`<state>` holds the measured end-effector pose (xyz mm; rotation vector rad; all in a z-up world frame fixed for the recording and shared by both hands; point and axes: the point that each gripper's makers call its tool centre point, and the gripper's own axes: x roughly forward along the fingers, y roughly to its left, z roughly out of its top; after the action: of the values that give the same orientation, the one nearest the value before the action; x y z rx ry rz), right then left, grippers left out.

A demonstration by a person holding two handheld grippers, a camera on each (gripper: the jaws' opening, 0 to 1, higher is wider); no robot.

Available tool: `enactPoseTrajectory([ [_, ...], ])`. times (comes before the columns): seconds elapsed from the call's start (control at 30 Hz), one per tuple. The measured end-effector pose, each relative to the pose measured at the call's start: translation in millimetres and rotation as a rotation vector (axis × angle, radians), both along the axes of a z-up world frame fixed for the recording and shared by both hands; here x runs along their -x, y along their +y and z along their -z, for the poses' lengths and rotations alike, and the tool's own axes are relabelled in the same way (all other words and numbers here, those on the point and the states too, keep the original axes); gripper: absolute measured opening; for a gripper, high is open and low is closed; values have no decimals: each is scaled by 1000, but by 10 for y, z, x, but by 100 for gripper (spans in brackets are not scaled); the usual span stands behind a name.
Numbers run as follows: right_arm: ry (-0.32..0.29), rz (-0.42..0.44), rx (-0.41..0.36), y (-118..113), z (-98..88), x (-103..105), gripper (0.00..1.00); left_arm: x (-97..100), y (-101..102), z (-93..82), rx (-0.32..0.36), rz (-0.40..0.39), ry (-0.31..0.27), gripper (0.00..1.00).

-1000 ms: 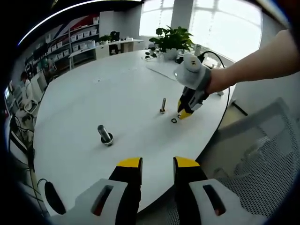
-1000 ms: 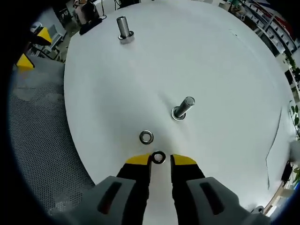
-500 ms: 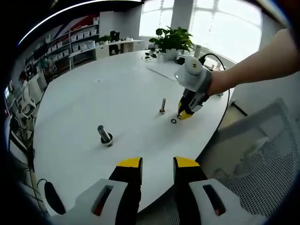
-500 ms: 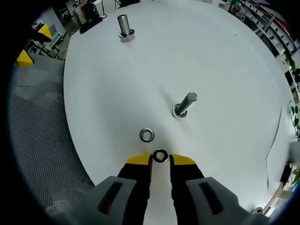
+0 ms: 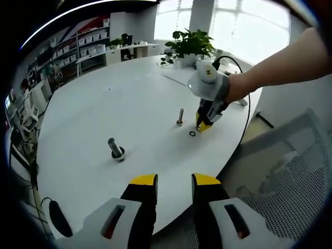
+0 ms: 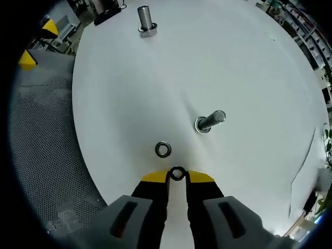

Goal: Place the washer onto the threaded stud by aligning its center hole with the stud, sliding it down to the base, and recovering from edge contact or off-axis alignment until the washer reaches the visible bottom stop.

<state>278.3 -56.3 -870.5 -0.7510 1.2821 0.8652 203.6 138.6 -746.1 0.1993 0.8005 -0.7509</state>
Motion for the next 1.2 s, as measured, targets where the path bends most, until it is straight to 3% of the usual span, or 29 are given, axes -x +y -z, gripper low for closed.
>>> enactPoseTrajectory([
  [0.2, -47, 69, -32, 3, -19, 13, 14, -4, -2, -5, 3, -1, -2, 24],
  [0.33, -115, 51, -51, 8, -24, 17, 14, 1, -3, 2, -3, 3, 0, 24],
  [0.43, -126, 182, -82, -16, -23, 1, 13, -1, 1, 0, -4, 2, -3, 24],
  [0.6, -114, 168, -71, -28, -49, 43, 13, -7, 12, -7, -3, -3, -5, 24],
  [0.8, -158, 216, -139, 63, -271, -154, 13, -4, 7, -10, -4, 0, -9, 24],
  [0.93, -179, 200, -153, 135, -352, -250, 13, 0, 5, -5, -6, 2, -6, 24],
  [1.2, -204, 205, -186, 226, -488, -313, 13, 8, -3, -2, -9, 9, -7, 24],
])
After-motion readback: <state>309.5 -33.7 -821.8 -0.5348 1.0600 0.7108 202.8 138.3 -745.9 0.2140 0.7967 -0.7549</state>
